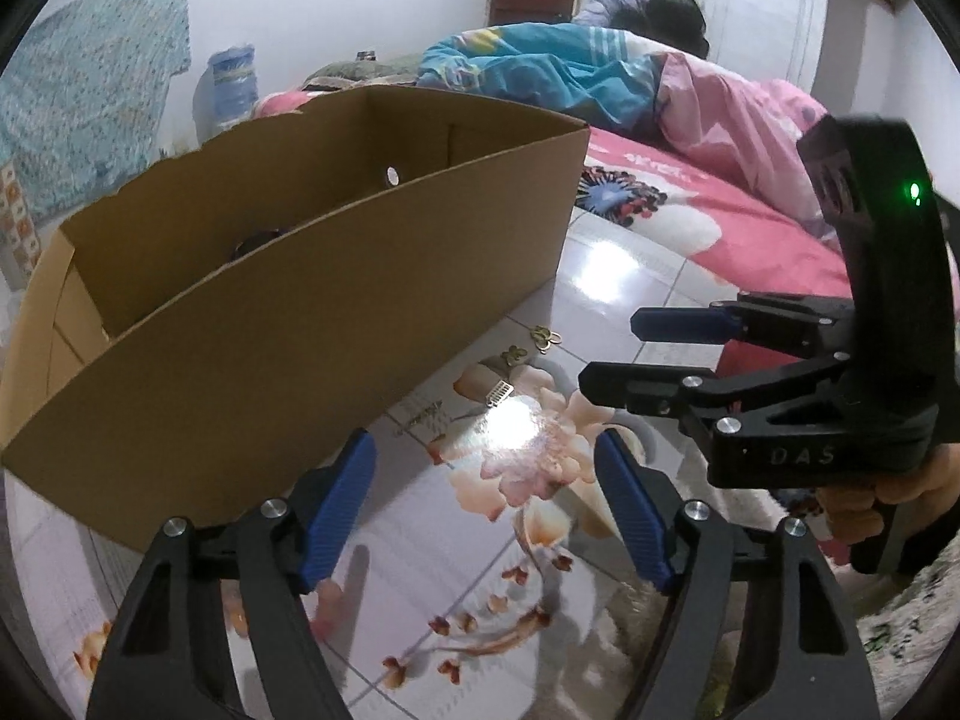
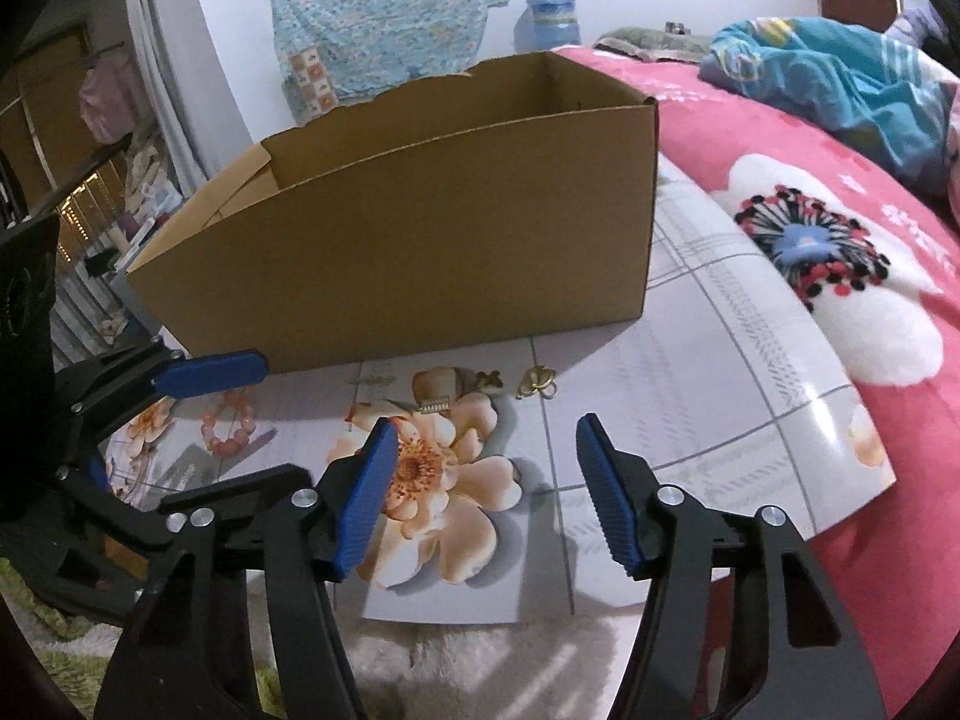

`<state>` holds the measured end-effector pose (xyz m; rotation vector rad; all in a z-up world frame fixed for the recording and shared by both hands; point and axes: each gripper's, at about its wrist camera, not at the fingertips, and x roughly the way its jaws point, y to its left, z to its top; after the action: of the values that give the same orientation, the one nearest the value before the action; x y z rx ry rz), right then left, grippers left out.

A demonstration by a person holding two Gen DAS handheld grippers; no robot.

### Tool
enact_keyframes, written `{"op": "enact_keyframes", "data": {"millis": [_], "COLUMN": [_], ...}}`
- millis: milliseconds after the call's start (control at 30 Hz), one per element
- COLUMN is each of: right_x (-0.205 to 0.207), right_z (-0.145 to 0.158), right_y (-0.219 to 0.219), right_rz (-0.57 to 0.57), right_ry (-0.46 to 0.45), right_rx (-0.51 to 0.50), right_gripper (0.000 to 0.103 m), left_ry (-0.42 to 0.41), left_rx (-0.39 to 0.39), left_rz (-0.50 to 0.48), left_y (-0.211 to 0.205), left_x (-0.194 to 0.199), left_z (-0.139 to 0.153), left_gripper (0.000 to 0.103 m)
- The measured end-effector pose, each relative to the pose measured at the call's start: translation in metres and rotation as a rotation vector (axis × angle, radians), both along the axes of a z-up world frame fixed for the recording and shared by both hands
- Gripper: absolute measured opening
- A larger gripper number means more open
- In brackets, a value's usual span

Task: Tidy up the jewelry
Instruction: 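Move the right tool down to the small silver clip on the sheet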

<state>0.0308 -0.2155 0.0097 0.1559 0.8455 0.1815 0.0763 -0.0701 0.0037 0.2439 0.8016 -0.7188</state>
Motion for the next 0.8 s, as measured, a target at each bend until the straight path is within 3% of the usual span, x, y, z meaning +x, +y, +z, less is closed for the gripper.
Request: {"op": "enact_keyframes", "data": {"millis": [133, 400, 500, 800], "right_x": [0.007, 0.015, 0.017, 0.022], "right_z": [-0.004, -0.013, -0.015, -0.018], "right_y": [-0.003, -0.005, -0.006, -0.007], "right_rz": [0.002, 0.004, 0.003, 0.002], "right_ry": [0.007, 0.027, 0.03, 0.037], "right_rx": [0.02, 0.04, 0.049, 0.064], "right_gripper": [0.054, 0.053, 0.053, 0.053], "left_ry": [-0.021, -0.029, -0.027, -0.013], "left_rx": [0.025, 0.064, 0.075, 0.118], "left_rz": [-0.01, -0.037, -0.034, -0.039], "left_y": [-0.007, -0.015, -0.015, -0.023], "left_x": [0.007, 0.026, 0.033, 0.045], "left_z": [-0.004, -0.013, -0.017, -0.029], "left_gripper": [0.059, 0.021, 0.015, 0.015]}}
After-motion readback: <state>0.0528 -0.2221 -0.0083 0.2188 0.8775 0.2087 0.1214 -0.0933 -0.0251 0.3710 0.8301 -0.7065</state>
